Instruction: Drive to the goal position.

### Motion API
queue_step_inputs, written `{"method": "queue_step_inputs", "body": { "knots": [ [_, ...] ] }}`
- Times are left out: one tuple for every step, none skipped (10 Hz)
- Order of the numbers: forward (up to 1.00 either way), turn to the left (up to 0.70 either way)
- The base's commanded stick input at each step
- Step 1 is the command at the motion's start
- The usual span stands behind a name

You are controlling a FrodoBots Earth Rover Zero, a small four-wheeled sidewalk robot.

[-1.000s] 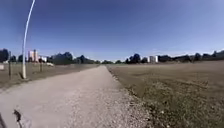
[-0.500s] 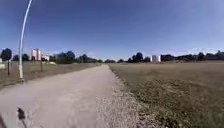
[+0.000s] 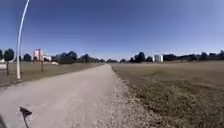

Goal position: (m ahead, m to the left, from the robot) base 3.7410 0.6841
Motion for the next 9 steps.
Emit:
{"method": "queue_step_inputs", "body": {
  "knots": [
    [0.7,0.03],
    [0.7,0.03],
    [0.7,0.11],
    [0.7,0.21],
    [0.7,0.31],
    [0.7,0.17],
    [0.7,0.03],
    [0.7,0.03],
    [0.7,0.03]
  ]
}}
